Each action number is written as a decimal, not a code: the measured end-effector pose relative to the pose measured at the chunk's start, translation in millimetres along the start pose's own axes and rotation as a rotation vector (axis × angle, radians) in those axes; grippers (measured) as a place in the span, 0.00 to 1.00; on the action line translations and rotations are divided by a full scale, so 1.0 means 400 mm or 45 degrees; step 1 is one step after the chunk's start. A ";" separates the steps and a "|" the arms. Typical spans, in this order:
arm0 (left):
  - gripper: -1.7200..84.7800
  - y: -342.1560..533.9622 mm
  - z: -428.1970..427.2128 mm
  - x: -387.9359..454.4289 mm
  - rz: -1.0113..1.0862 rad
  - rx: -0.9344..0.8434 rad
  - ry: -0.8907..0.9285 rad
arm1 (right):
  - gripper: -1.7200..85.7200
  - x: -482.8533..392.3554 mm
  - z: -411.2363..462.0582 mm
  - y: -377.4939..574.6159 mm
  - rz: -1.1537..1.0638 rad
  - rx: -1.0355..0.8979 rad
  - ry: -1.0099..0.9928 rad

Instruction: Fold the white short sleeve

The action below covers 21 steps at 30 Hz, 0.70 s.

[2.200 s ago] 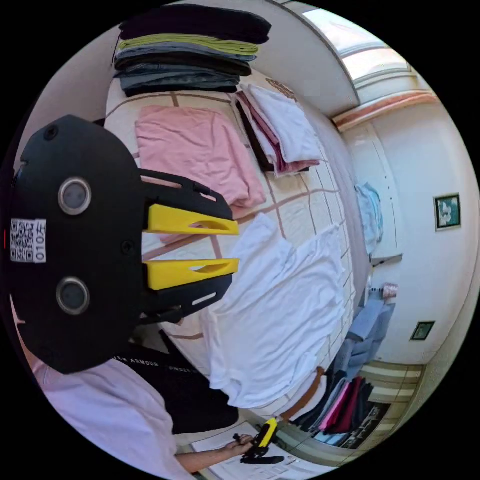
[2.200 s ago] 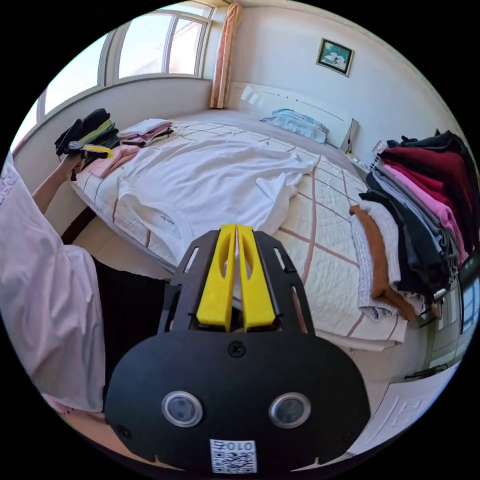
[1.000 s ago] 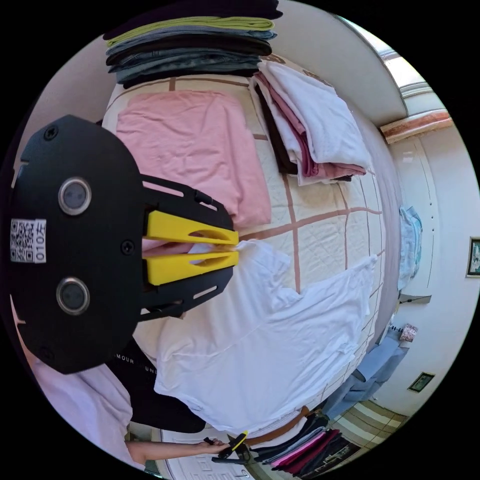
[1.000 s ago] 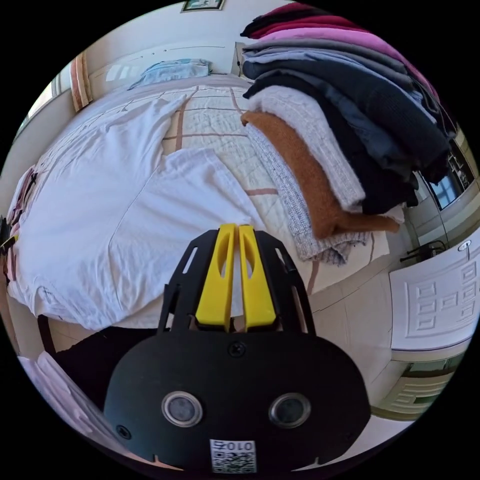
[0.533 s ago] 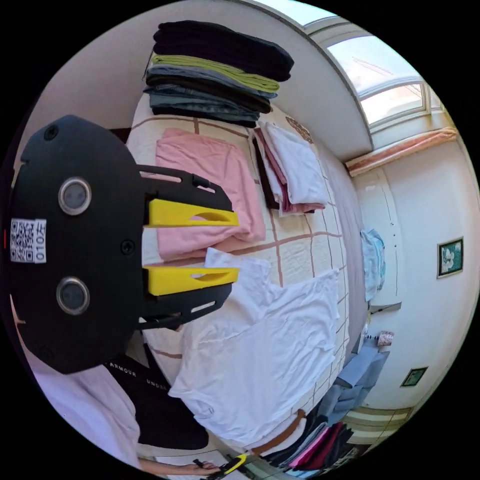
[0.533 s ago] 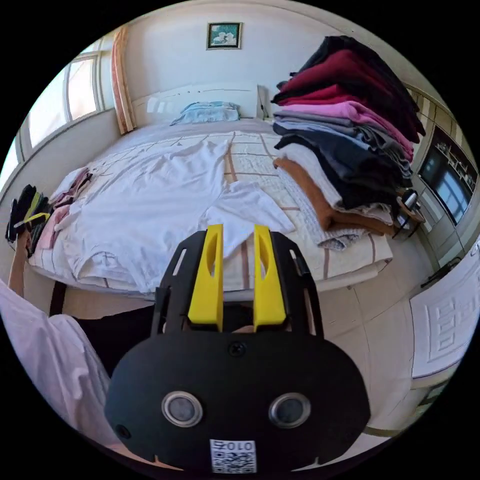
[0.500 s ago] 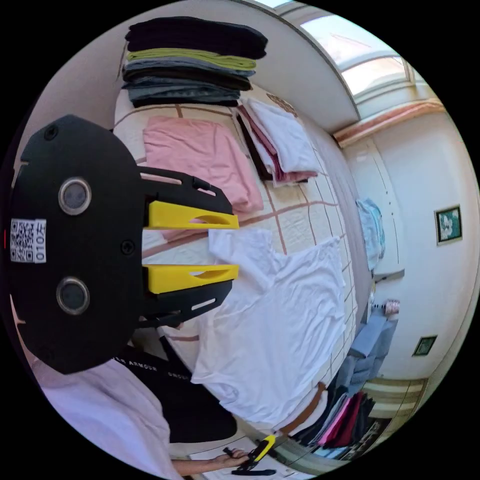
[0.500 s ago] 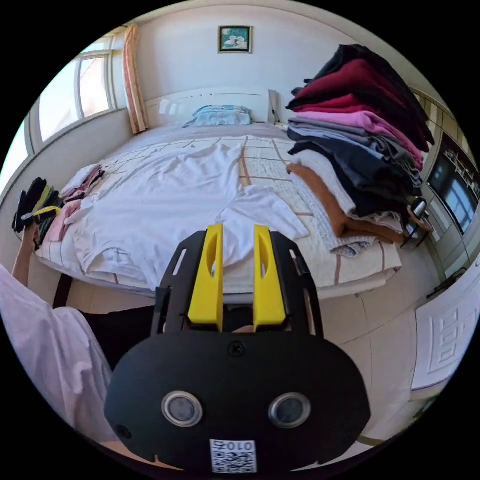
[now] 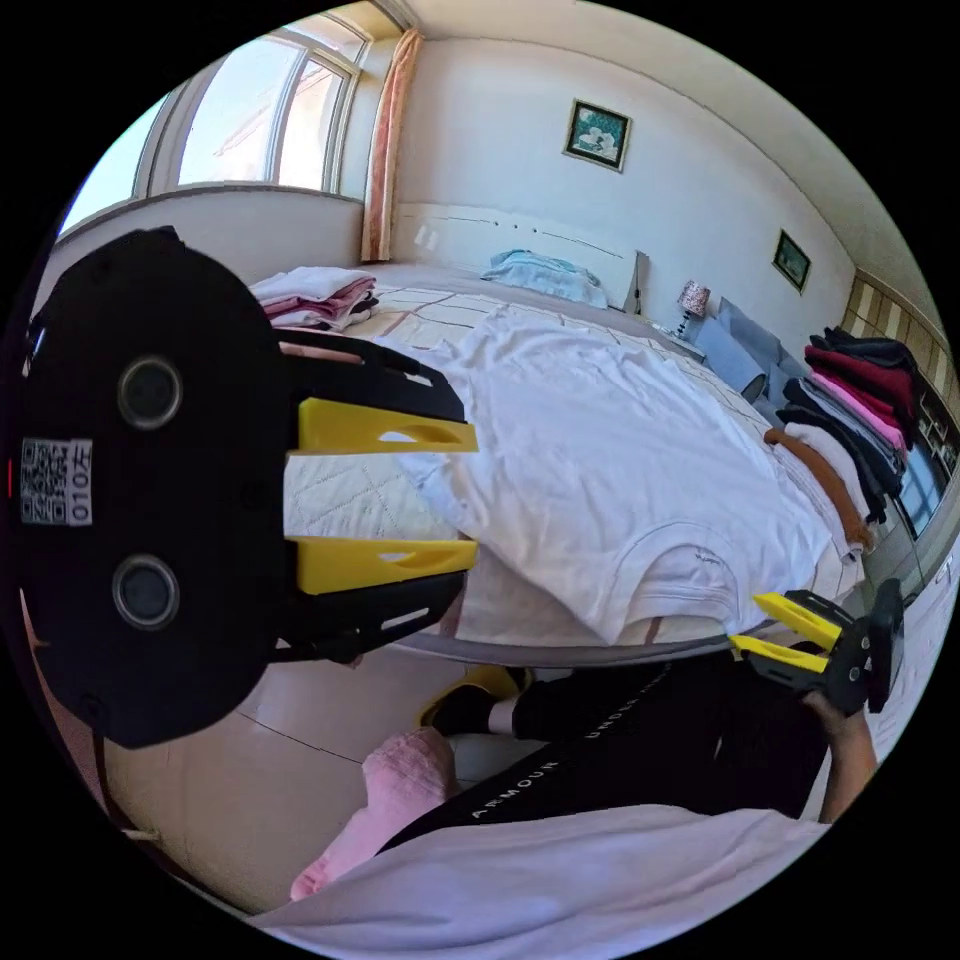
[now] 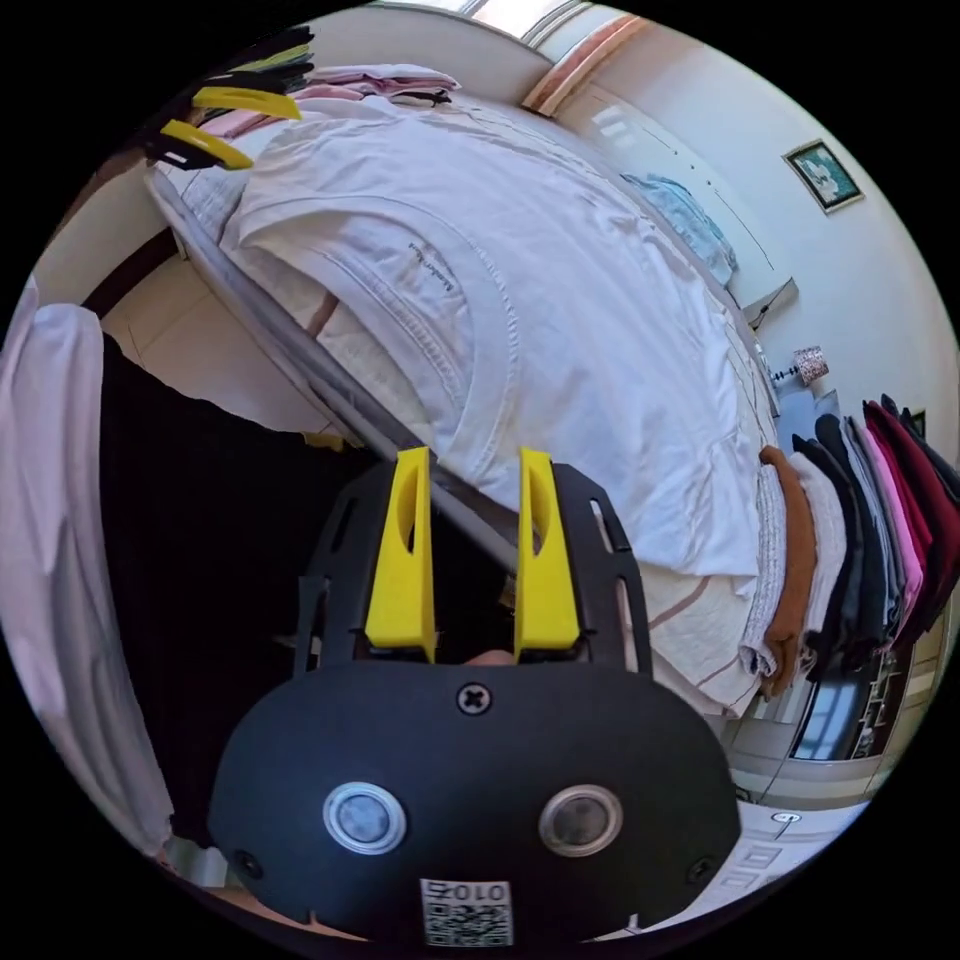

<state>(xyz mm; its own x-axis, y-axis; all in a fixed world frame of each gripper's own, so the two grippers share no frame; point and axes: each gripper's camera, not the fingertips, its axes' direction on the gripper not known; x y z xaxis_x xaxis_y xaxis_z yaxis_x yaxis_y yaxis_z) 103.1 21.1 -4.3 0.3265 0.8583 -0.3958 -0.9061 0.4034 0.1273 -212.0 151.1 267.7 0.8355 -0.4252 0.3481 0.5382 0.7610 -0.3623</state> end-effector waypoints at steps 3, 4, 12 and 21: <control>0.05 -0.023 0.018 0.001 0.054 0.009 0.077 | 0.12 0.002 0.011 -0.019 0.007 -0.012 0.059; 0.04 -0.026 0.019 -0.005 0.049 0.004 0.088 | 0.11 0.010 0.005 -0.021 0.010 -0.007 0.070; 0.02 -0.043 -0.008 -0.127 0.048 -0.030 0.338 | 0.08 0.070 -0.081 0.033 -0.097 0.072 -0.059; 0.08 -0.006 0.099 -0.275 -0.289 0.053 0.893 | 0.11 0.165 0.012 0.031 -0.026 0.076 -0.413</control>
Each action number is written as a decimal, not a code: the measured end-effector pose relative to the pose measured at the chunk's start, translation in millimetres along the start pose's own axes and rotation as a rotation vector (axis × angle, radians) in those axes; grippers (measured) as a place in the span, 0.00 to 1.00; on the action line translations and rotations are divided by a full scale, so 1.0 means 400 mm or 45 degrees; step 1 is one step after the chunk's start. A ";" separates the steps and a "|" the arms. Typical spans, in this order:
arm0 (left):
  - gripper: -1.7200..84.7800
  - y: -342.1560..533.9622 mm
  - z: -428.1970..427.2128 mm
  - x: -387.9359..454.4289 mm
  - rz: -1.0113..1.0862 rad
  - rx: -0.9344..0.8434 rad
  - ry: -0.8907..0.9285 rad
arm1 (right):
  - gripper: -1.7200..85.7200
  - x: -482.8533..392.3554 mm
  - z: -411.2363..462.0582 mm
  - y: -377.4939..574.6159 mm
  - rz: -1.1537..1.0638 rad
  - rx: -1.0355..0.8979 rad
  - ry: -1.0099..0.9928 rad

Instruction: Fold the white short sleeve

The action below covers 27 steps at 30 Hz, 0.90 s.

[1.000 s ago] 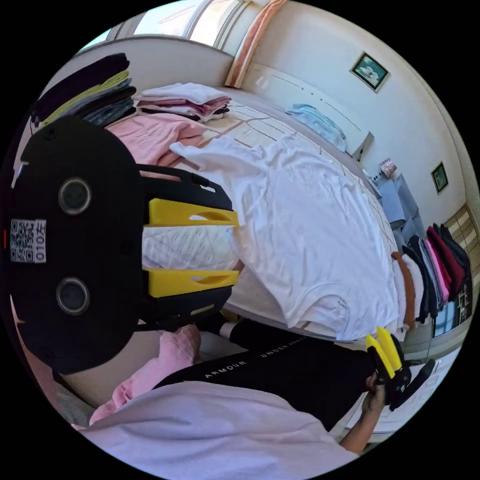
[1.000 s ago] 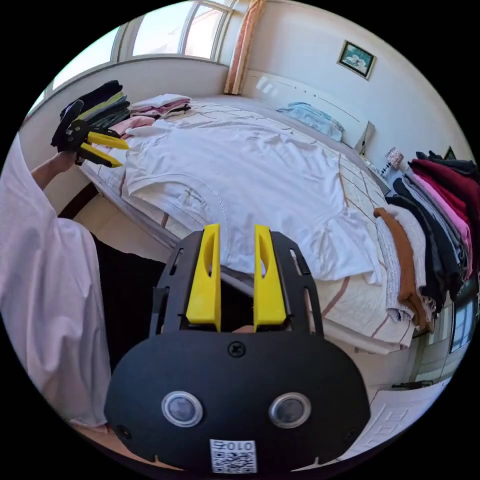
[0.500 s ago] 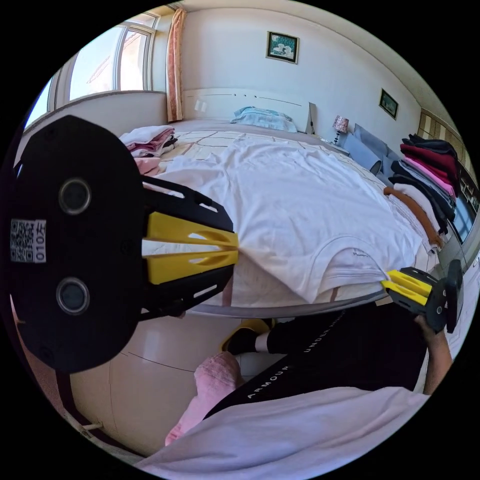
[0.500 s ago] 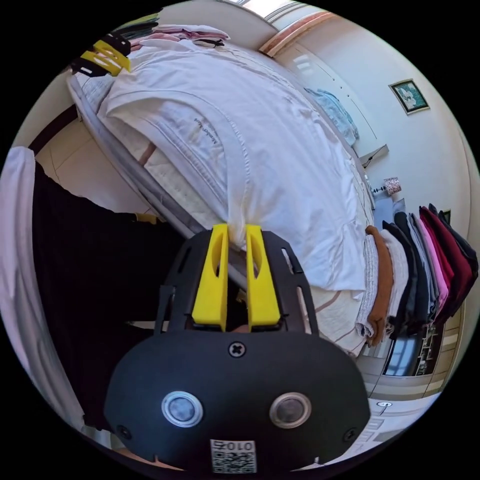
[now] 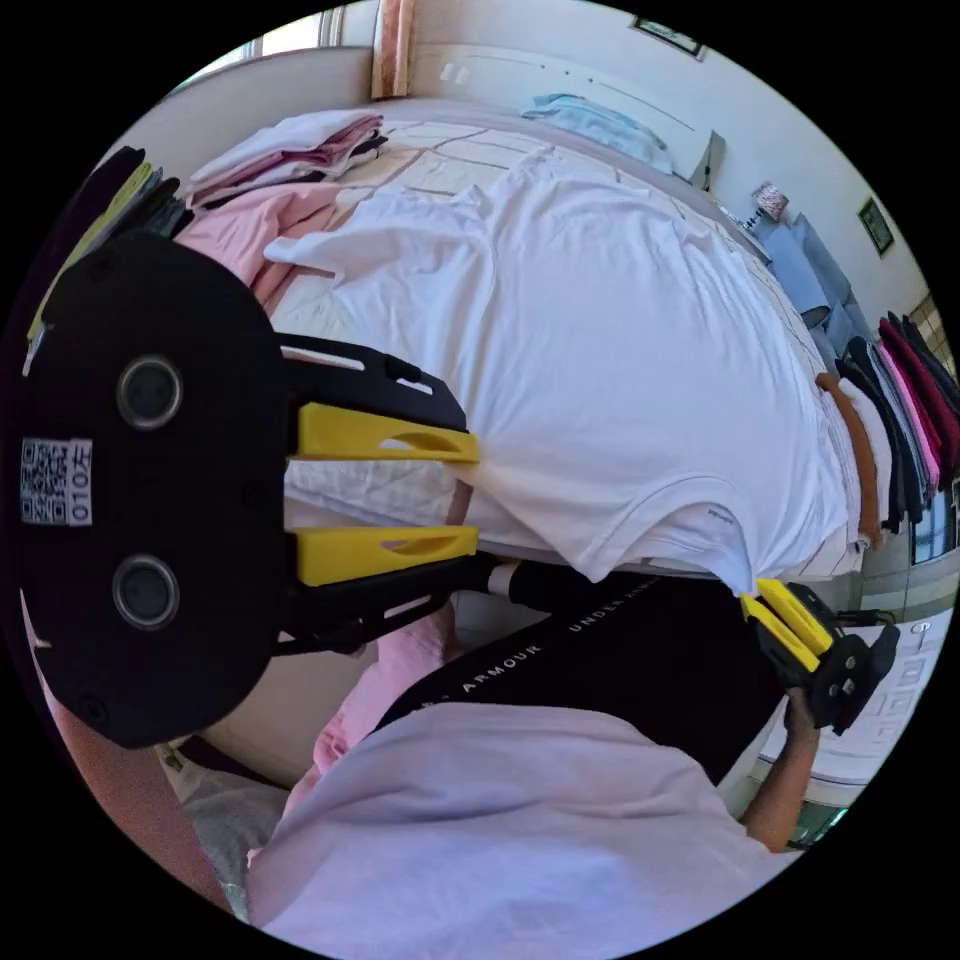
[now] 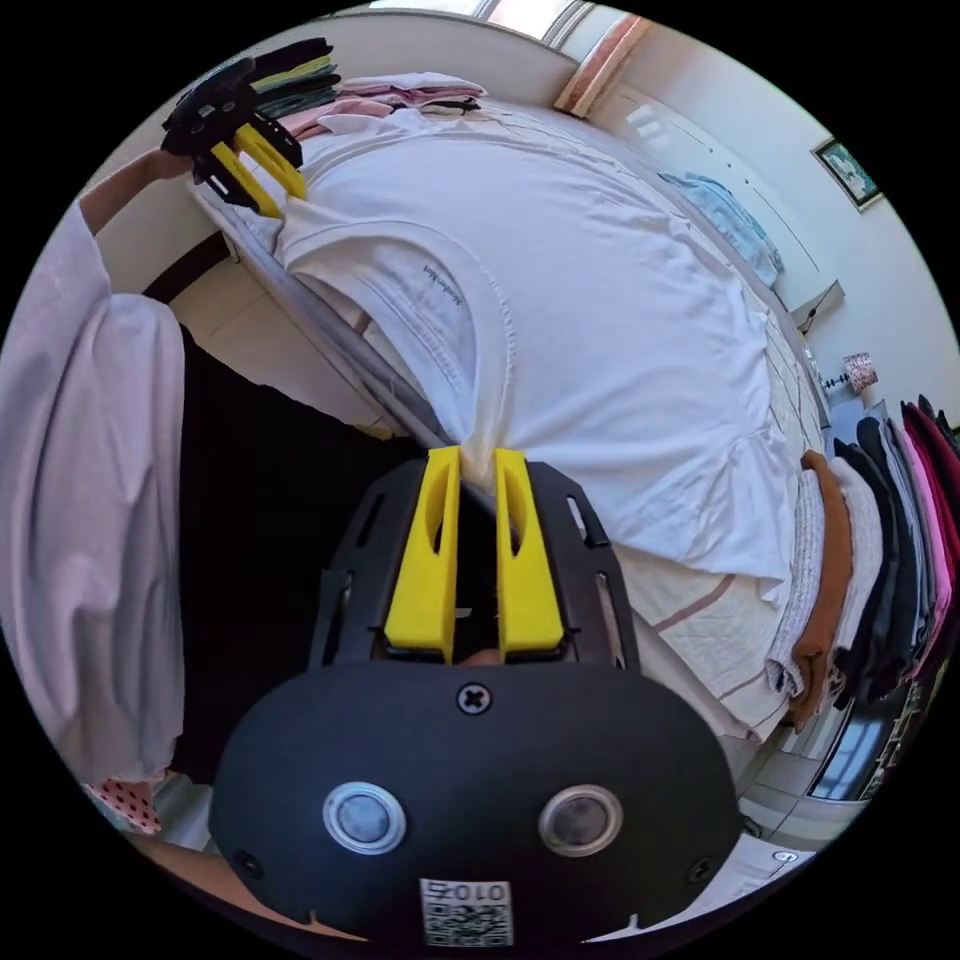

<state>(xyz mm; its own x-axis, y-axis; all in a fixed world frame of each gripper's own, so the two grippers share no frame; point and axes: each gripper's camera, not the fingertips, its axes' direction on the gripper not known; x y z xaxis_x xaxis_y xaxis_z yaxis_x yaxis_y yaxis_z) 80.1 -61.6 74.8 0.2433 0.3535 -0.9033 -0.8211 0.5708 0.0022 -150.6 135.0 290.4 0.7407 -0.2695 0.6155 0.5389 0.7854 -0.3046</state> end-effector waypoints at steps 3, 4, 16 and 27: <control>0.08 0.052 -0.132 -0.131 -0.250 0.270 0.159 | 0.12 0.056 -0.068 0.005 -0.014 0.107 -0.182; 0.08 0.062 -0.159 -0.168 -0.326 0.329 0.143 | 0.12 0.090 -0.110 -0.003 -0.009 0.192 -0.160; 0.11 -0.324 -0.217 -1.266 -0.977 0.430 -0.502 | 0.11 0.965 -0.051 -0.408 0.340 0.463 0.258; 0.14 -0.502 -0.013 -1.634 -1.069 0.077 -0.366 | 0.11 1.599 0.320 -0.645 0.654 0.290 0.009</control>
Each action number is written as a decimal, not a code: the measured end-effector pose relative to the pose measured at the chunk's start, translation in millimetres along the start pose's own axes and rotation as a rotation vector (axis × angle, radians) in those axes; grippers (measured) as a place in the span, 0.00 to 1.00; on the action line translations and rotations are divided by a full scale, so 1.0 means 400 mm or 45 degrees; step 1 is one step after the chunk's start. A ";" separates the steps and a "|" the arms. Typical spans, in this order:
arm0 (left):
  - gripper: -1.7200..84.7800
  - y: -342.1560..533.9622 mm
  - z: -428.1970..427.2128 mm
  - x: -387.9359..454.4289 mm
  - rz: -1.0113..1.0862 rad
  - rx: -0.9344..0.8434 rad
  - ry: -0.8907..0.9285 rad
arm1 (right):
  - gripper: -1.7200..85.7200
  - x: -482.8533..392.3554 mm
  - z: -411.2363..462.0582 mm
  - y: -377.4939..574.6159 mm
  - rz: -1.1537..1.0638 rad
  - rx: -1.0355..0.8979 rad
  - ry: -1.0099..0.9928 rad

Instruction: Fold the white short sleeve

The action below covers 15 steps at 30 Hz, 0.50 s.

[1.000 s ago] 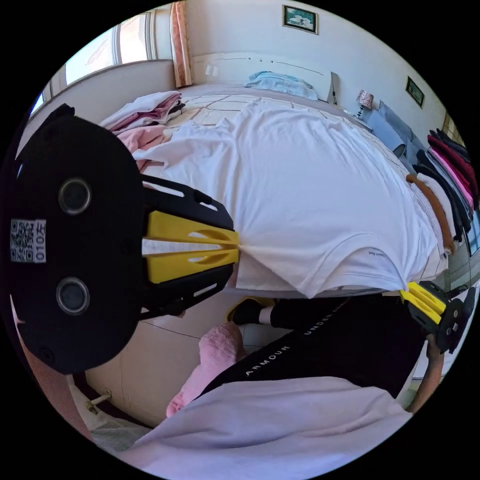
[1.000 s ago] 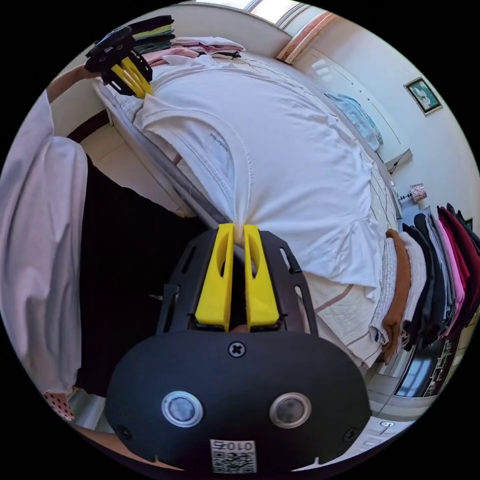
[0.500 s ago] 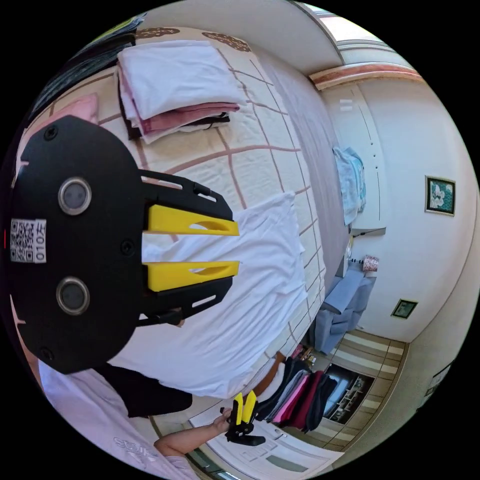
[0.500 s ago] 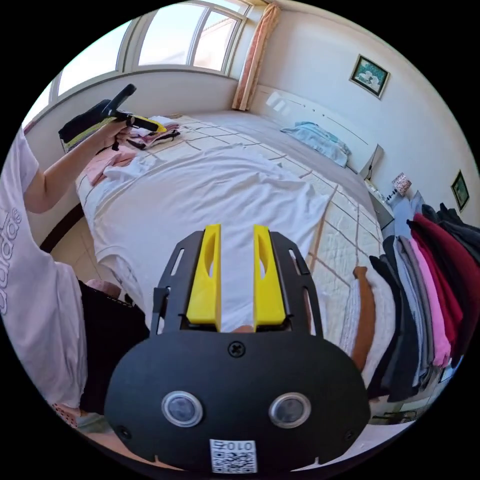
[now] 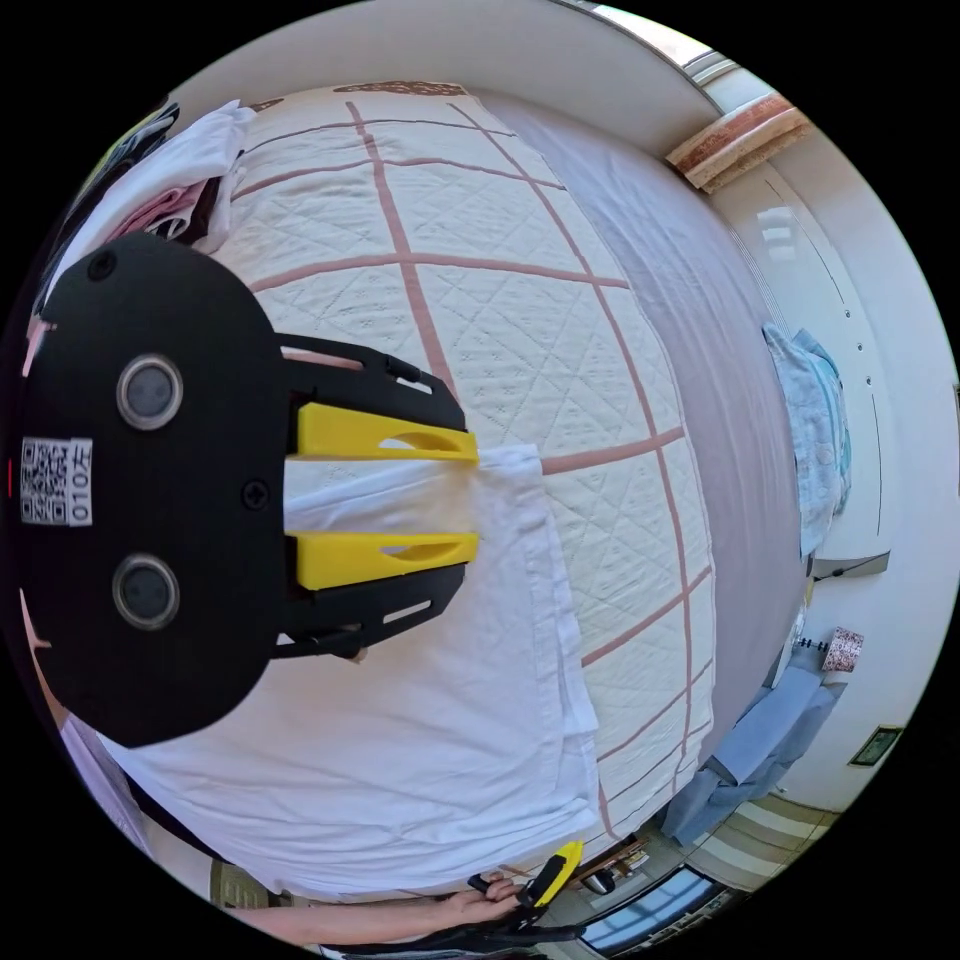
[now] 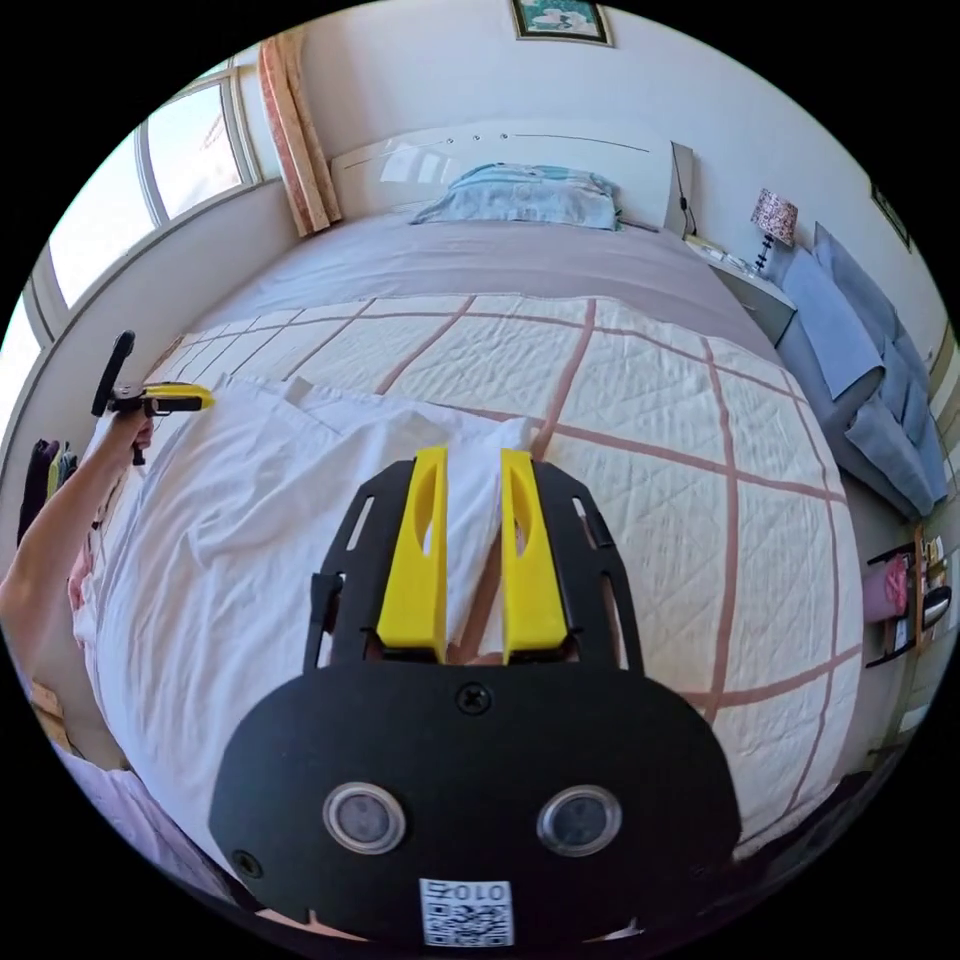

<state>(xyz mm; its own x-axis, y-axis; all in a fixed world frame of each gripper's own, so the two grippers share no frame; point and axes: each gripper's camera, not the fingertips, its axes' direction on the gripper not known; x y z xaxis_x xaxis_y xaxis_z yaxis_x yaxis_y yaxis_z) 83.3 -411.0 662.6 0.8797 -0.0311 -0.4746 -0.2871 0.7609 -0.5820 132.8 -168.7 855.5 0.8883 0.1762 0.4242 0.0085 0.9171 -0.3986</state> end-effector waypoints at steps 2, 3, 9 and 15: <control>0.13 -0.015 -0.008 -0.005 0.024 0.022 -0.039 | 0.12 0.019 0.029 -0.018 -0.011 -0.023 0.003; 0.13 -0.023 -0.019 -0.010 0.029 0.054 -0.065 | 0.12 0.032 0.041 -0.027 -0.011 -0.028 0.006; 0.11 -0.075 -0.014 -0.082 -0.067 0.041 0.152 | 0.12 0.107 0.060 -0.062 0.055 -0.041 -0.037; 0.06 -0.102 -0.034 -0.049 0.065 0.060 0.032 | 0.12 0.120 0.100 -0.106 0.016 -0.138 -0.031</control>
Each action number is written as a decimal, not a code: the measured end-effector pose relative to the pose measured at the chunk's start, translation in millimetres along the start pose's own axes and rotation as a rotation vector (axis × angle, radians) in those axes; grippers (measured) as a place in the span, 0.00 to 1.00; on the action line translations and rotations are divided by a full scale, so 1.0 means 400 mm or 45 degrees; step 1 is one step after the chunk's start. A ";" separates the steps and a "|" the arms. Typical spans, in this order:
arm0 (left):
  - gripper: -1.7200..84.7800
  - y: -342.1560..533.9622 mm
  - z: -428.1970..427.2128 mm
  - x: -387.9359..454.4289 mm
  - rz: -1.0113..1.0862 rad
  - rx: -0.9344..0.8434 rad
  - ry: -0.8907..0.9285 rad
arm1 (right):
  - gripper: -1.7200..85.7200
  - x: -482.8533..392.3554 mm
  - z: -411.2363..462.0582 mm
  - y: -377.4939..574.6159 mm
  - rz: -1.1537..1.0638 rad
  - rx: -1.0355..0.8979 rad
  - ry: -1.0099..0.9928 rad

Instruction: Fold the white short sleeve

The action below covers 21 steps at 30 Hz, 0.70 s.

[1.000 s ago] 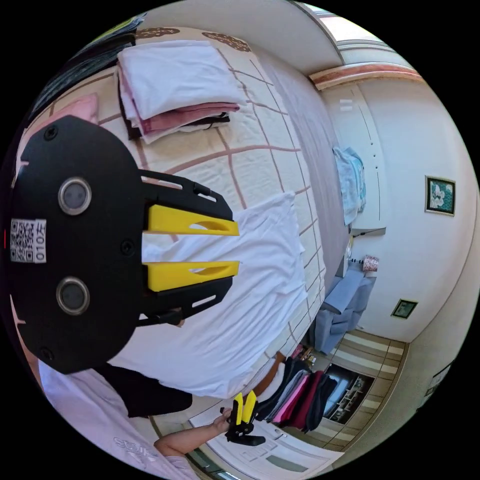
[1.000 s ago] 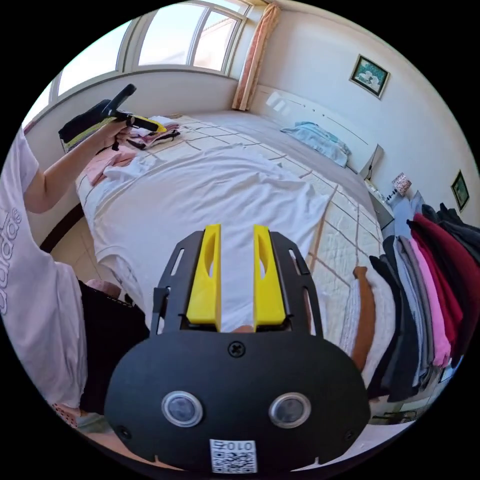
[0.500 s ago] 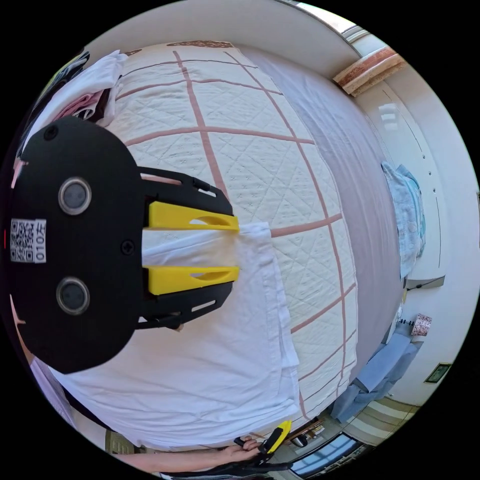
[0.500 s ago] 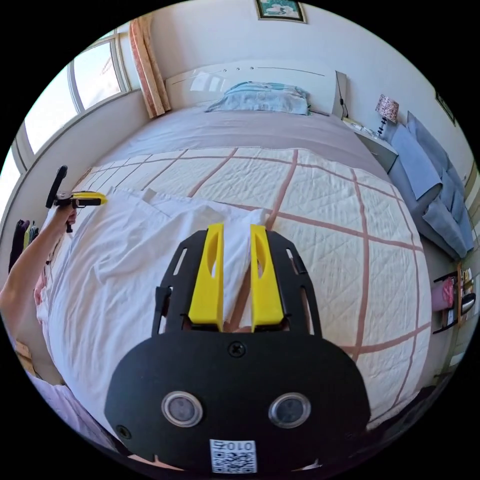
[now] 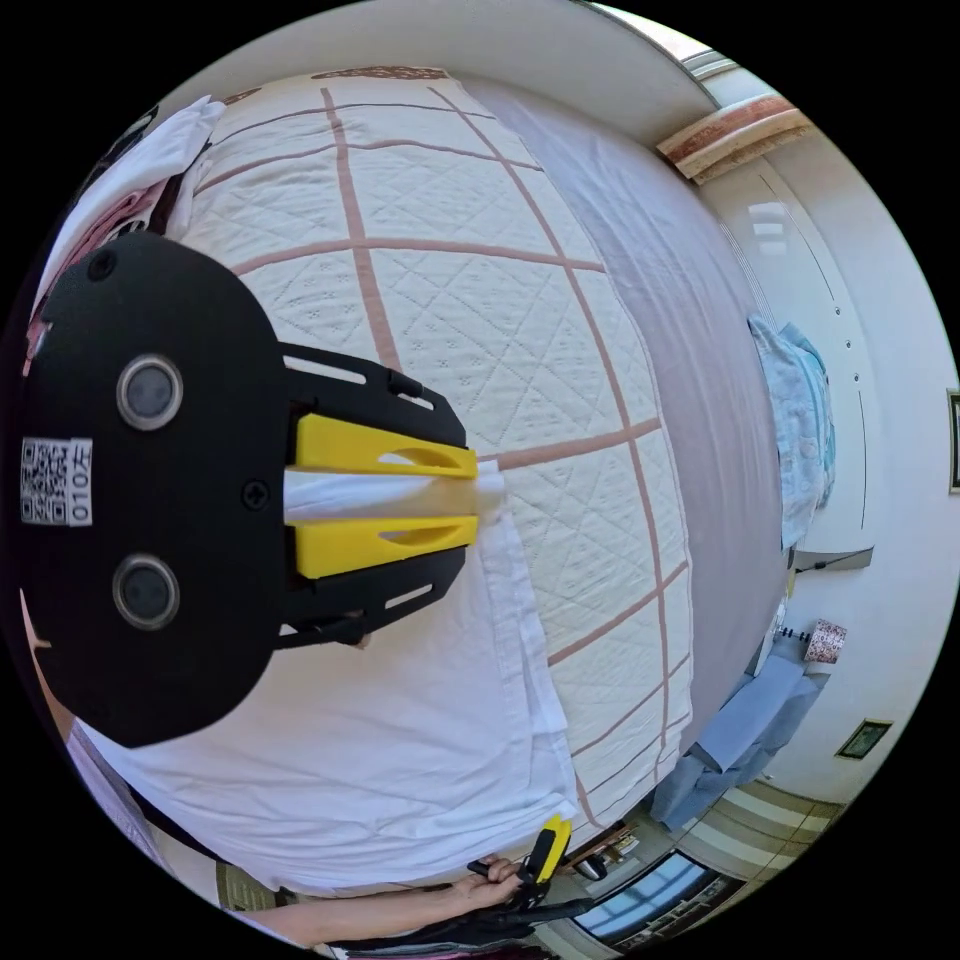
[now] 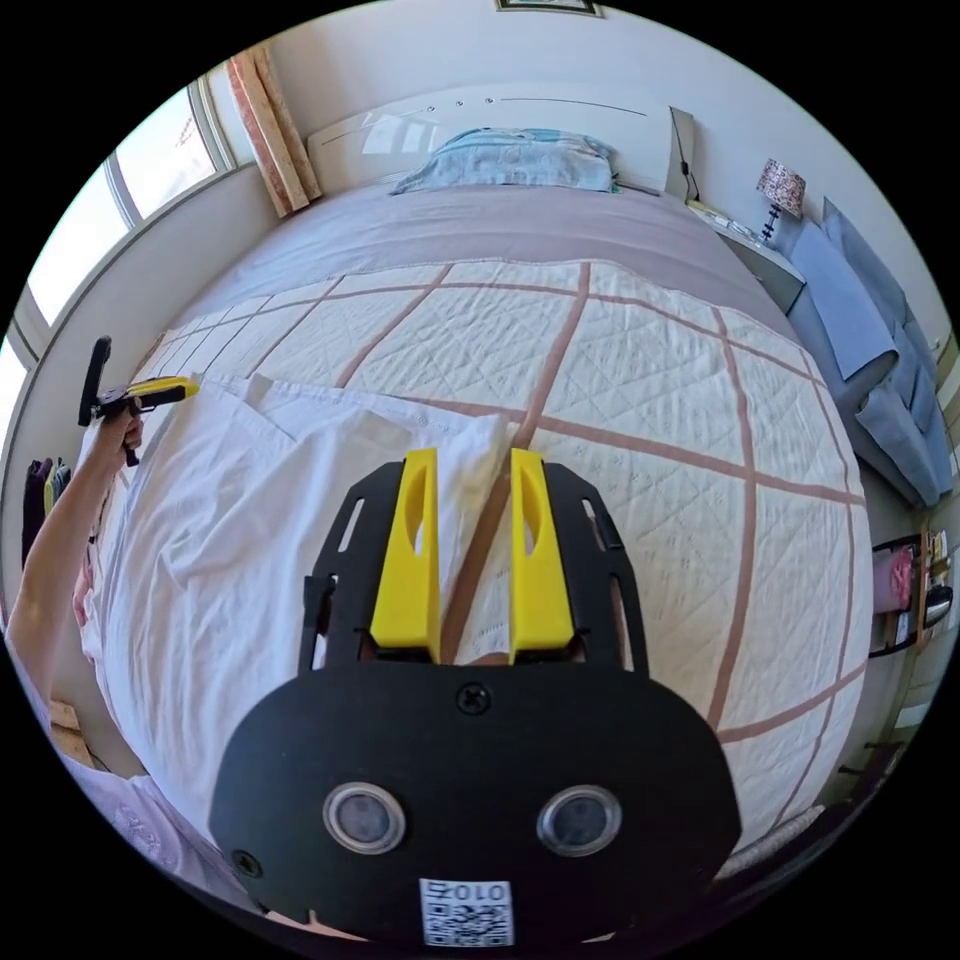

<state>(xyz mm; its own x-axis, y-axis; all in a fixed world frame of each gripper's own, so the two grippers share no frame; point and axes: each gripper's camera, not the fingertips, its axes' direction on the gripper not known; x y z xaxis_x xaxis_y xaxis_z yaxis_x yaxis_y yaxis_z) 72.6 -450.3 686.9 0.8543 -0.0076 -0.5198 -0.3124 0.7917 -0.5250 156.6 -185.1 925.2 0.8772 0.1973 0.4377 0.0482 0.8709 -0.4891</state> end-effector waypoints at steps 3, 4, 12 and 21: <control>0.03 -0.009 -0.040 0.021 0.103 0.031 -0.079 | 0.07 -0.015 0.016 -0.018 -0.058 -0.038 0.123; 0.03 -0.008 -0.055 0.021 0.116 0.050 -0.081 | 0.06 -0.016 0.001 -0.019 -0.066 -0.016 0.154; 0.02 0.056 -0.223 -0.227 -0.202 0.337 0.269 | 0.04 0.111 -0.135 -0.011 -0.023 0.124 -0.013; 0.02 0.045 -0.006 -0.299 -0.411 0.095 0.376 | 0.05 0.142 0.025 -0.033 0.074 0.069 -0.084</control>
<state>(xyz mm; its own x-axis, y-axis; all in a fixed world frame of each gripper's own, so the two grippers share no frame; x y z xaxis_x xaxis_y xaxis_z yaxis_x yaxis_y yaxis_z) -36.3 -436.7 738.1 0.7444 -0.4270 -0.5134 -0.0092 0.7622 -0.6473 201.0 -181.1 963.9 0.8441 0.2760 0.4597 -0.0291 0.8797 -0.4746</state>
